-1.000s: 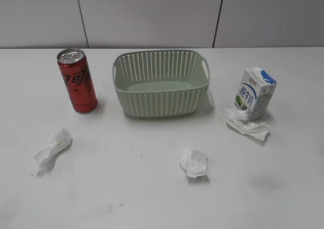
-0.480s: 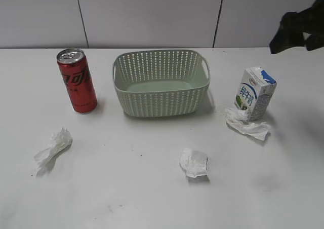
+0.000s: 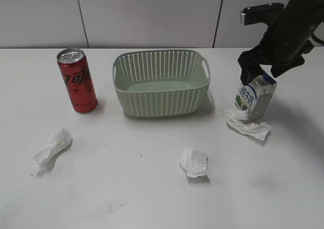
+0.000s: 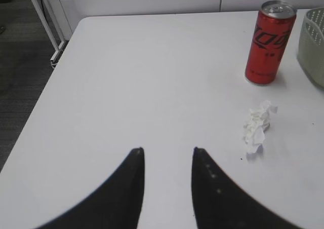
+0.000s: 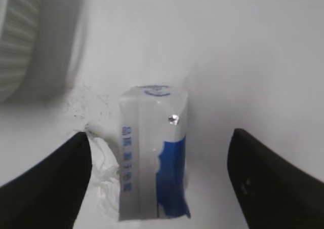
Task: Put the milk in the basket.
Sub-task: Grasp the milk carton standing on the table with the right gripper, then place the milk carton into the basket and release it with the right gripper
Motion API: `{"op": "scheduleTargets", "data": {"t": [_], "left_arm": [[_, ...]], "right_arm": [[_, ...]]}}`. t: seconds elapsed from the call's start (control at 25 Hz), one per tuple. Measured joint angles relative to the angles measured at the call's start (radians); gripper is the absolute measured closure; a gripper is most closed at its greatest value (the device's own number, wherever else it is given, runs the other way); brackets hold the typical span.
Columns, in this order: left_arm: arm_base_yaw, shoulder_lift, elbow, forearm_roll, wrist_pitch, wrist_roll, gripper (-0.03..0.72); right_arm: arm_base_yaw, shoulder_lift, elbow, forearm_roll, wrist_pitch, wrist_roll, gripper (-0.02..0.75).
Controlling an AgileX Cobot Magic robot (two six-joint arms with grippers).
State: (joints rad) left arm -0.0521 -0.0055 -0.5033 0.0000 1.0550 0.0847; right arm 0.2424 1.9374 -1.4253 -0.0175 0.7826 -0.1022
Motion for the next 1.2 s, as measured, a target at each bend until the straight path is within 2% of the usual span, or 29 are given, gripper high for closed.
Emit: {"op": "scheduleTargets", "data": {"t": [0.2, 0.56, 0.72, 0.96, 1.08, 1.2], "left_arm": [[0.000, 0.000, 0.000, 0.000, 0.000, 0.000, 0.450], [0.000, 0.000, 0.000, 0.000, 0.000, 0.000, 0.450], [0.000, 0.000, 0.000, 0.000, 0.000, 0.000, 0.450], [0.000, 0.000, 0.000, 0.000, 0.000, 0.000, 0.450], [0.000, 0.000, 0.000, 0.000, 0.000, 0.000, 0.450], [0.000, 0.000, 0.000, 0.000, 0.000, 0.000, 0.450]], "right_arm": [[0.000, 0.092, -0.004, 0.004, 0.001, 0.007, 0.134], [0.000, 0.142, -0.026, 0.007, 0.011, 0.008, 0.379], [0.000, 0.149, -0.109, 0.008, 0.119, 0.008, 0.385], [0.007, 0.150, -0.359, 0.028, 0.359, 0.000, 0.386], [0.047, 0.150, -0.500, 0.057, 0.402, -0.018, 0.386], [0.128, 0.150, -0.589, 0.072, 0.377, -0.021, 0.386]]}}
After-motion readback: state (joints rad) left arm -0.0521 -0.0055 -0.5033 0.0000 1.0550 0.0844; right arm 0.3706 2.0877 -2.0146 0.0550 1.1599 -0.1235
